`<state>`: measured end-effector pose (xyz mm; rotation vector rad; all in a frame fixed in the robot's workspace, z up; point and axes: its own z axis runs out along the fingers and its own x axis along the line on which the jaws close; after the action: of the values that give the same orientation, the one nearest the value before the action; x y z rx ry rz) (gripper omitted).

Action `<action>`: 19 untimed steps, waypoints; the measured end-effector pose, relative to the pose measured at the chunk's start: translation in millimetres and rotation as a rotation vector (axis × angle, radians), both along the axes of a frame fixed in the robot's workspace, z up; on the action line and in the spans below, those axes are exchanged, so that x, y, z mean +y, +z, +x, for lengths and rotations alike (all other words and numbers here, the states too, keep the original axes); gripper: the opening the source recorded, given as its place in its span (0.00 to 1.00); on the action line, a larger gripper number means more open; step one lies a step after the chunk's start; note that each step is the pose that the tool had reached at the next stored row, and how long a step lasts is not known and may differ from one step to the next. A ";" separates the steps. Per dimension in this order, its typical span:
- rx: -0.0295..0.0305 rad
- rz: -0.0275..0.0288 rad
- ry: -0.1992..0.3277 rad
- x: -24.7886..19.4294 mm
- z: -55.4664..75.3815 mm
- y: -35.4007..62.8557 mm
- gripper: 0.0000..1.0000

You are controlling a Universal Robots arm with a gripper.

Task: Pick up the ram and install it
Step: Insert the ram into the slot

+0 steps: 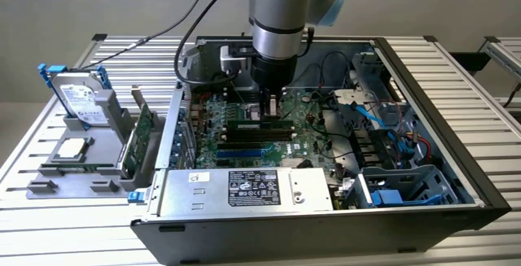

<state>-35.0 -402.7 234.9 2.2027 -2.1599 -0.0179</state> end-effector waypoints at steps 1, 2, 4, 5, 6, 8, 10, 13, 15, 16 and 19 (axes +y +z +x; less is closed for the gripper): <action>0.0000 0.0000 0.002 -1.2 0.0 0.0 0.15; -0.0001 0.0000 0.005 -2.2 0.0 0.0 0.15; -0.0008 0.0000 0.015 -3.3 -0.1 -0.1 0.15; -0.0015 0.0001 0.020 -3.4 -0.1 -0.1 0.15; -0.0020 0.0000 0.025 -3.7 -0.1 -0.1 0.15; -0.0024 0.0002 0.029 -4.2 -0.2 -0.2 0.15; -0.0035 0.0001 0.030 -4.4 -0.3 -0.8 0.15; -0.0048 0.0001 0.030 -4.4 -0.4 -2.3 0.15; -0.0048 0.0001 0.030 -4.4 -0.9 -3.4 0.15; -0.0048 0.0000 0.030 -4.5 -1.1 -4.0 0.15; -0.0048 0.0000 0.030 -4.5 -1.4 -6.1 0.15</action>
<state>-36.4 -407.2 228.9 2.2368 -2.1292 -0.0113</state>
